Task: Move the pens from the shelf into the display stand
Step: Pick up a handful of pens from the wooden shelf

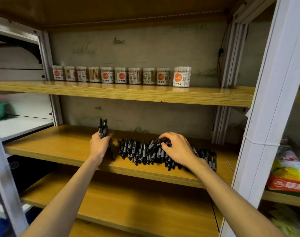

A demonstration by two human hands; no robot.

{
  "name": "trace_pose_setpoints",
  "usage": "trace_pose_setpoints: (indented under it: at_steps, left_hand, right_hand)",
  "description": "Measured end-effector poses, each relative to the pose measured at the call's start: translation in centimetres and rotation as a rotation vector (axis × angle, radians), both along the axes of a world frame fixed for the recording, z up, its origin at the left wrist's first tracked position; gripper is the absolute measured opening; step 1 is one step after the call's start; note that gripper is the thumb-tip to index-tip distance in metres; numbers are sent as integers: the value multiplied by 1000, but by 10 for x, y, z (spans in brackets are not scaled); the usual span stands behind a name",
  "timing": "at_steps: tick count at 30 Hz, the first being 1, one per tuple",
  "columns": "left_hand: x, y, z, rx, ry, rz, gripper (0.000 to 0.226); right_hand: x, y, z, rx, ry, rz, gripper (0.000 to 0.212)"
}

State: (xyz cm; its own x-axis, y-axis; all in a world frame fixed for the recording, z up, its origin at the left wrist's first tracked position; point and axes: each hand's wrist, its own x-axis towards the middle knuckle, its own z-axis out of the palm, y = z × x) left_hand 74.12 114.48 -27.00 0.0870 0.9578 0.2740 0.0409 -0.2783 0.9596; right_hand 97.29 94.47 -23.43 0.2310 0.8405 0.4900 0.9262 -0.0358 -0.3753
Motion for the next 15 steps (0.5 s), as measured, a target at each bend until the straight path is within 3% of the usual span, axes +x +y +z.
trace_pose_setpoints:
  at_steps: [7, 15]
  left_hand:
    - [-2, -9, 2, 29, 55, 57, 23]
    - [-15, -36, 31, 92, 323, -130, 36]
  right_hand:
    - [-6, -3, 1, 7, 23, 23, 26]
    - [-29, -4, 4, 36, 53, 62, 24]
